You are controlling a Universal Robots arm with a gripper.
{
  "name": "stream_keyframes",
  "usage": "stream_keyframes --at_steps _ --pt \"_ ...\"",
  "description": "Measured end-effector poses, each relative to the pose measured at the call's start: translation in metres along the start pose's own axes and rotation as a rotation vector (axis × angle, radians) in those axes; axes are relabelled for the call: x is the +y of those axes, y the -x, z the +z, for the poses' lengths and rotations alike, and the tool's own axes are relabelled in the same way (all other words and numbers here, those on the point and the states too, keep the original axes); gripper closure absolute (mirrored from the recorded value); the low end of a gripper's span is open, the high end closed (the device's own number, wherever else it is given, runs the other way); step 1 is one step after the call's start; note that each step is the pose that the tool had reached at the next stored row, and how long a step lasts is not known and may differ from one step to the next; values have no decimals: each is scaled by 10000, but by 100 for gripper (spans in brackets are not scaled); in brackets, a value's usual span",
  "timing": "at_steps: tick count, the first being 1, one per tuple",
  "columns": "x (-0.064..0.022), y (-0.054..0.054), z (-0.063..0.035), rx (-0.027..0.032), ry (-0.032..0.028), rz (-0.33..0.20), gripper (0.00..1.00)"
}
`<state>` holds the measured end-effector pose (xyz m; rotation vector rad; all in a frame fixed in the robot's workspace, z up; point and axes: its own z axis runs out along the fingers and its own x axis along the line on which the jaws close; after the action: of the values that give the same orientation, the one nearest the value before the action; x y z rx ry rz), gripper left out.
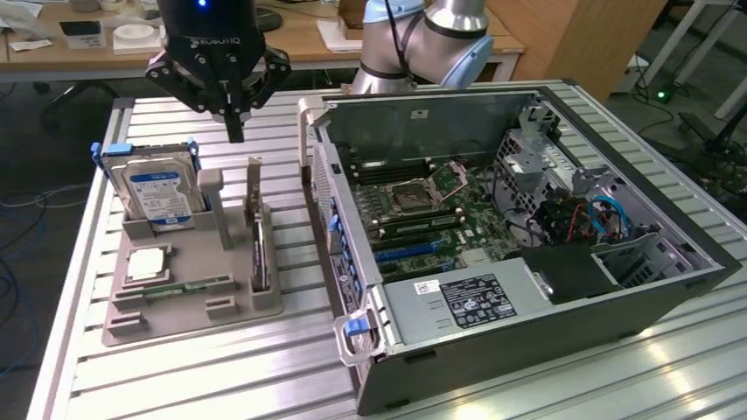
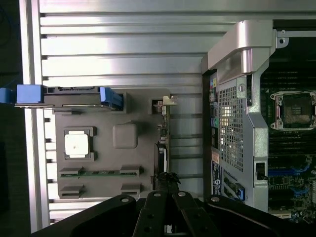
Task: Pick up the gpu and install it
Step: 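Pick up the gpu and move the gpu toward the slot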
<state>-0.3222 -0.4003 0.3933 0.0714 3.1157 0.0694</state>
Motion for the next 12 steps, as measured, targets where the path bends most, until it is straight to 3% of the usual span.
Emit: stream_keyframes --at_steps 7,9,12 --pt "0 0 0 0 0 1 89" --pt "0 0 0 0 0 0 77" --pt "0 0 0 0 -1 0 71"
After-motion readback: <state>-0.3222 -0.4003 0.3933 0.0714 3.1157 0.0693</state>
